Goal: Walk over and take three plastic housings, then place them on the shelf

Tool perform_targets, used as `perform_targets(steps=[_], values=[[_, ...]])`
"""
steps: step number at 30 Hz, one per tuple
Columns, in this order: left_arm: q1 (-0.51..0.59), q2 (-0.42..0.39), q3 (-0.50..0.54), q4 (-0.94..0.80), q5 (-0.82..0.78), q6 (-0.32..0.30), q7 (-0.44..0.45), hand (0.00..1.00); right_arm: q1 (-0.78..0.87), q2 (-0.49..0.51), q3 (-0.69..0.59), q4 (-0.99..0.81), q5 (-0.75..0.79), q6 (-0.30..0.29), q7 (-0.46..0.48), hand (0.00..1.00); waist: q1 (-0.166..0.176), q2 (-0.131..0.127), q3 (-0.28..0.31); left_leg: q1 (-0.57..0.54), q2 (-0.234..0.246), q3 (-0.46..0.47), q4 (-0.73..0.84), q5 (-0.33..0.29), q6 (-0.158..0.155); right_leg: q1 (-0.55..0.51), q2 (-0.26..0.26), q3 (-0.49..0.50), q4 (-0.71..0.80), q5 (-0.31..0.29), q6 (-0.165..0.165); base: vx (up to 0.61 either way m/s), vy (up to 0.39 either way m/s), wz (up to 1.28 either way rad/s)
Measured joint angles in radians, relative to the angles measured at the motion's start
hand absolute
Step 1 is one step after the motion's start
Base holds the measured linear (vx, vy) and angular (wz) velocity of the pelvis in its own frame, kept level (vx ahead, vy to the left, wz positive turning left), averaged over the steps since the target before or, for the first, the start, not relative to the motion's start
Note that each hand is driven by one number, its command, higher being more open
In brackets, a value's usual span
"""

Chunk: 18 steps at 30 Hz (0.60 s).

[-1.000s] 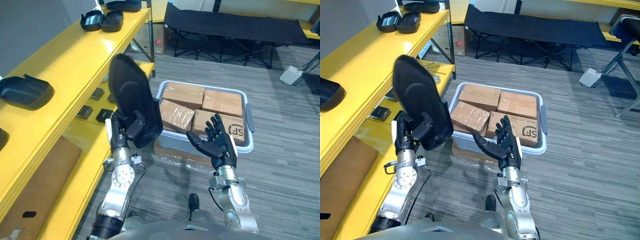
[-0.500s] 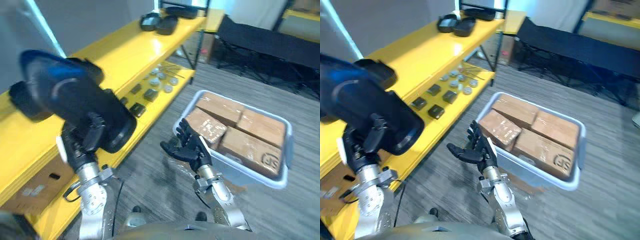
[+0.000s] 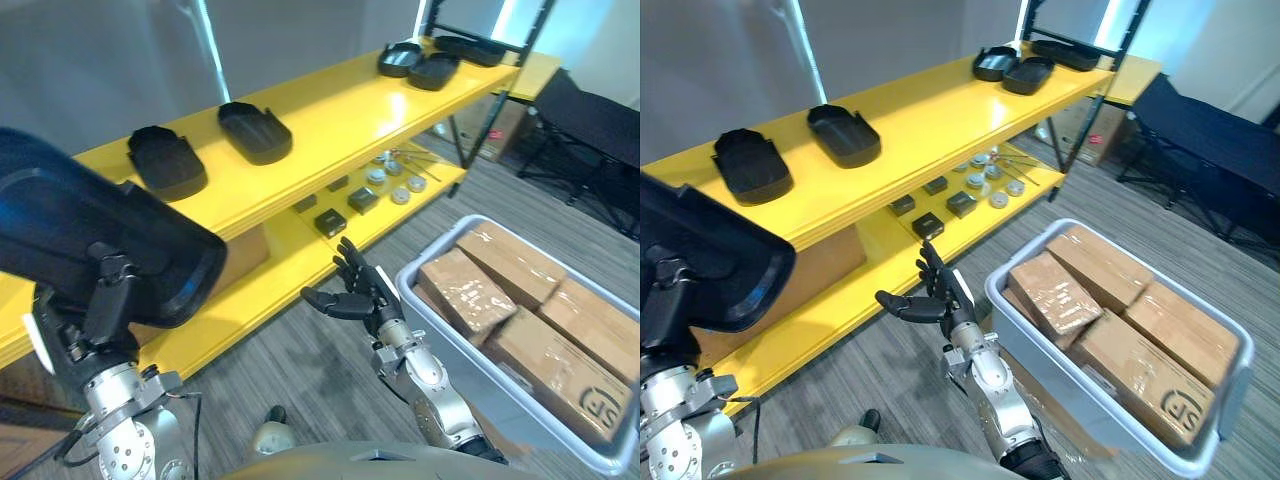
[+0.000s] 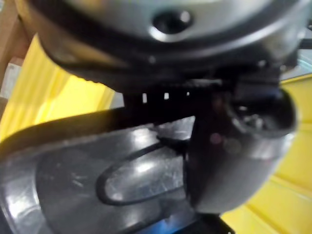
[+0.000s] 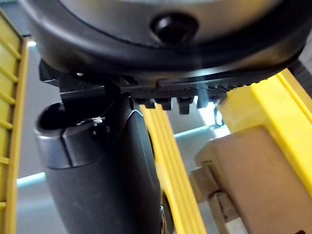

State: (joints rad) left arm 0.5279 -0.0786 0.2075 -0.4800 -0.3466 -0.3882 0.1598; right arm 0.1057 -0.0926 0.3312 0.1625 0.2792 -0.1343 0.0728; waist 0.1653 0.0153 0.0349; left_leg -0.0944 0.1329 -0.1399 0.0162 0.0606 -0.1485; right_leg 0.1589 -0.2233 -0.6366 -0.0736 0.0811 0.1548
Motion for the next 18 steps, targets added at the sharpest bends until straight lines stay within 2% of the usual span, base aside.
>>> perform_targets(steps=[2, 5, 7, 9, 13, 18], values=[[-0.01, 0.0, -0.005, 0.0, 0.0, -0.001, -0.022, 0.0, 0.002, -0.006, -0.009, 0.0, -0.001, -0.001, -0.009, 1.0, 0.008, -0.002, 0.0, 0.0, -0.016, -0.024, -0.027, 0.022, 0.004, 0.0, -0.019, -0.02, 0.025, -0.013, 0.013, 0.05, 0.047, 0.58], [-0.017, 0.001, -0.006, 0.0, -0.016, -0.001, -0.063, 0.0, 0.003, -0.008, -0.011, 0.0, -0.001, -0.004, -0.011, 1.0, 0.004, -0.002, 0.005, 0.004, -0.043, -0.081, -0.059, 0.044, 0.012, -0.006, -0.057, -0.013, 0.124, -0.085, 0.018, 0.03, 0.024, 0.66], [-0.025, 0.019, -0.016, 0.0, -0.083, -0.001, -0.133, 0.0, 0.007, -0.007, -0.022, -0.005, -0.01, -0.018, -0.019, 1.0, -0.013, -0.003, 0.024, 0.017, -0.066, -0.148, -0.072, 0.052, 0.021, -0.013, -0.071, 0.107, 0.228, -0.204, -0.018, 0.0, -0.045, 0.87], [-0.026, 0.028, -0.025, 0.0, -0.085, -0.004, -0.163, 0.0, 0.014, -0.005, -0.033, -0.014, -0.036, -0.028, -0.026, 1.0, -0.01, -0.013, 0.029, 0.017, -0.066, -0.156, -0.078, 0.06, 0.02, -0.02, -0.07, 0.134, 0.271, -0.247, 0.004, -0.03, -0.087, 0.52], [-0.023, 0.029, -0.043, 0.0, -0.085, -0.005, -0.193, 0.0, 0.03, -0.018, -0.069, -0.022, -0.038, -0.043, 0.0, 1.0, -0.012, 0.002, 0.042, 0.015, -0.047, -0.123, -0.078, 0.083, 0.004, -0.02, -0.058, 0.129, 0.278, -0.245, 0.021, -0.02, -0.071, 0.06], [-0.023, 0.03, -0.054, 0.0, -0.086, -0.005, -0.192, 0.0, 0.031, -0.023, -0.086, -0.022, -0.039, -0.05, 0.028, 1.0, -0.036, -0.002, 0.058, 0.018, -0.041, -0.09, -0.075, 0.083, 0.004, -0.036, -0.057, 0.154, 0.282, -0.241, 0.027, -0.02, 0.003, -0.14]])
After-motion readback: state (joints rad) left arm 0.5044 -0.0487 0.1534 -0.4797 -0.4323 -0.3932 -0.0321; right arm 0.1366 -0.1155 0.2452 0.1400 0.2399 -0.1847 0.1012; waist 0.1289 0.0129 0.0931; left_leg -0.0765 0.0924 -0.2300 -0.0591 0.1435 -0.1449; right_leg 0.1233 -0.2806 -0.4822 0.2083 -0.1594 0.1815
